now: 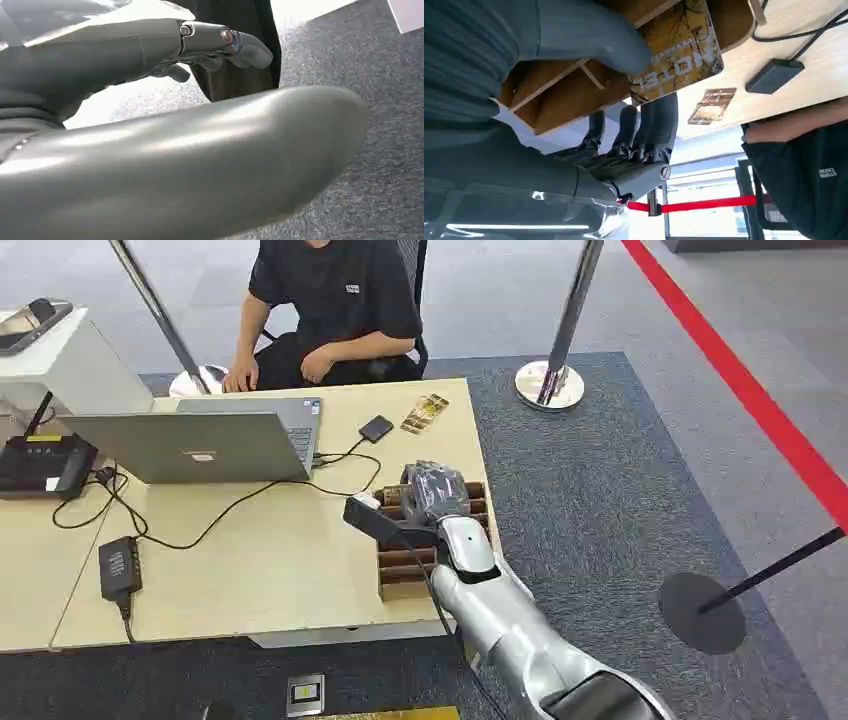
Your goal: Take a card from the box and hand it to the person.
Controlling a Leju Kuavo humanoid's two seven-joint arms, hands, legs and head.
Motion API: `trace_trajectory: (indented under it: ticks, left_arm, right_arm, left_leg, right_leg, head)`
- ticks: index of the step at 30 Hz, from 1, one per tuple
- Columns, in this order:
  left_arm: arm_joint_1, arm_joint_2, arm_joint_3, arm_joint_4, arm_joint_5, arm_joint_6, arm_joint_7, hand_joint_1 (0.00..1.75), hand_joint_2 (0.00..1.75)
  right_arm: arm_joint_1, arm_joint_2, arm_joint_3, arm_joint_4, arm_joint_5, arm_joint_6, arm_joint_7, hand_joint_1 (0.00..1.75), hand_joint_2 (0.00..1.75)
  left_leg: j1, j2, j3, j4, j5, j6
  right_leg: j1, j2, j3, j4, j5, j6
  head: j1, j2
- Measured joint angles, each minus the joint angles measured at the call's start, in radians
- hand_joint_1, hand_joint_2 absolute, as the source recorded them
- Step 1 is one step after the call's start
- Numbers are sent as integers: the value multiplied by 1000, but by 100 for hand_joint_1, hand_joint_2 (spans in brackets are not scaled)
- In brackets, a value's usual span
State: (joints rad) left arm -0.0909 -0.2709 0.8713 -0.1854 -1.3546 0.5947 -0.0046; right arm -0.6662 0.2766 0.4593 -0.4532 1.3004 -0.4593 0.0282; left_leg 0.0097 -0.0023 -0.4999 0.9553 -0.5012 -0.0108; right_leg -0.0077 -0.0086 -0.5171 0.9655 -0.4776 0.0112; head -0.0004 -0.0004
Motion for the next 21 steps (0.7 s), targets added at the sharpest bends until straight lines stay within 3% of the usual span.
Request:
trace_trajectory:
  ticks: [5, 9, 21]
  left_arm:
    - [0, 0, -1, 0, -1, 0, 0, 0, 0]
    - [0, 0, -2, 0, -2, 0, 0, 0, 0]
    - [0, 0, -11, 0, 0, 0, 3, 0, 0]
  right_arm:
    - [0, 0, 0, 2, -14, -7, -6, 112, 175]
    - [0, 0, -3, 3, -29, -8, -20, 136, 175]
    - [0, 0, -10, 3, -54, -5, -43, 138, 175]
  left_leg:
    - [0, 0, 0, 0, 0, 0]
    - [0, 0, 0, 0, 0, 0]
    - [0, 0, 0, 0, 0, 0]
  right_leg:
    - [0, 0, 0, 0, 0, 0]
    - [0, 0, 0, 0, 0, 0]
    - [0, 0, 0, 0, 0, 0]
  head:
    - [0, 0]
    - [0, 0]
    - [0, 0]
